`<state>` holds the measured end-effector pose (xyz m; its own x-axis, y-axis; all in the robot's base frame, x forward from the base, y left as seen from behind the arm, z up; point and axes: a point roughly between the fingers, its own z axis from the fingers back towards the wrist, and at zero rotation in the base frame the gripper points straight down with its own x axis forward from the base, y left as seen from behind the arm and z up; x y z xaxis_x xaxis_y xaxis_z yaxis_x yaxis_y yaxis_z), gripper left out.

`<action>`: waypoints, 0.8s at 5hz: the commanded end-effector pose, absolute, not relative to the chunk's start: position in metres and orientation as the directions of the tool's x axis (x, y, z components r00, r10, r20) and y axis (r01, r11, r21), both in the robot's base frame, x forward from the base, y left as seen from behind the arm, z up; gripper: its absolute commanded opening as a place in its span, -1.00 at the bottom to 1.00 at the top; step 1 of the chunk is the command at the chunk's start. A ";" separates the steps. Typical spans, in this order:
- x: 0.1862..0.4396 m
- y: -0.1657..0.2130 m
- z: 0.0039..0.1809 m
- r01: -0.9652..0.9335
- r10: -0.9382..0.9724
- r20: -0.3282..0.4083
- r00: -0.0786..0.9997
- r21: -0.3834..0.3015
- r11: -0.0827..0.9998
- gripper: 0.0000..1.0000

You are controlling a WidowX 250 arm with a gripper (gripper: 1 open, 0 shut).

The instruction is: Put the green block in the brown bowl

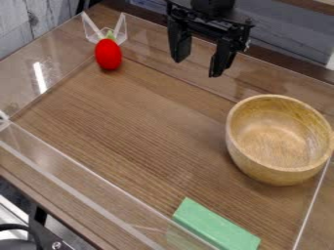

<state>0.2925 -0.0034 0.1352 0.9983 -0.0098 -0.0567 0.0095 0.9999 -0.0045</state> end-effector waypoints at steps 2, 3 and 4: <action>0.265 -0.029 0.112 0.375 -0.376 -0.092 0.922 -0.030 0.927 1.00; 0.241 -0.053 0.104 0.593 -0.593 -0.086 0.801 -0.031 0.805 1.00; 0.221 -0.071 0.096 0.771 -0.771 -0.062 0.634 -0.037 0.636 1.00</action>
<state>0.2179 -0.0700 0.0863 0.6350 -0.7661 -0.0999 0.7647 0.6416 -0.0597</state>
